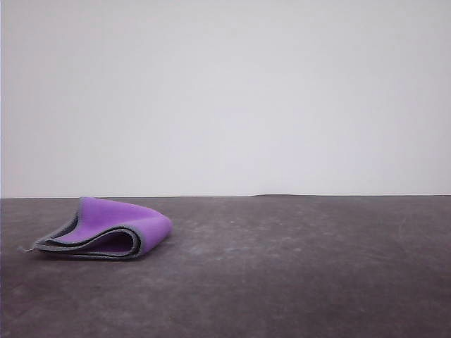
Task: Fold clothes
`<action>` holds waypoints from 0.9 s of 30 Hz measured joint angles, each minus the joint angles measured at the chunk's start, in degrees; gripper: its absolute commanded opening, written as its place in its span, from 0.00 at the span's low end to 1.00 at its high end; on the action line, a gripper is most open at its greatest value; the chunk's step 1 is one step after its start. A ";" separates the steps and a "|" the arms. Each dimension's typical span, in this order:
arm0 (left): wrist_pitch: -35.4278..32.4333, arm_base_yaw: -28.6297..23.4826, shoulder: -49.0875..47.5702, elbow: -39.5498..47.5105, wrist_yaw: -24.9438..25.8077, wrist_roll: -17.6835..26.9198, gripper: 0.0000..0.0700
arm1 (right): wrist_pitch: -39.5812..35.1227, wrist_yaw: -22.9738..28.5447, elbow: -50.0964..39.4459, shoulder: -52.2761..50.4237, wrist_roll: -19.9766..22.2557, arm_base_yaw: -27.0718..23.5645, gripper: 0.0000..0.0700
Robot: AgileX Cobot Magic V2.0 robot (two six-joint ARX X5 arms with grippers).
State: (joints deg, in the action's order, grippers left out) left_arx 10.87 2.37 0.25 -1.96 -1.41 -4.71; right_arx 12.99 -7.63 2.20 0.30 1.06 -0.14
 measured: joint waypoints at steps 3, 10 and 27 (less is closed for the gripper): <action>0.00 0.00 0.00 0.00 0.00 0.00 0.02 | 0.00 -0.01 0.00 0.00 0.00 0.00 0.00; 0.00 0.00 0.00 0.00 0.00 0.00 0.02 | 0.00 -0.03 0.00 0.00 -0.01 0.00 0.00; -0.01 0.00 0.00 0.00 0.00 0.00 0.02 | 0.00 0.10 0.00 0.00 -0.02 1.95 0.00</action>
State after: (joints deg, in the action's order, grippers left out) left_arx 10.86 2.37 0.25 -1.96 -1.41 -4.71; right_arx 12.99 -7.53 2.20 0.30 1.04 1.81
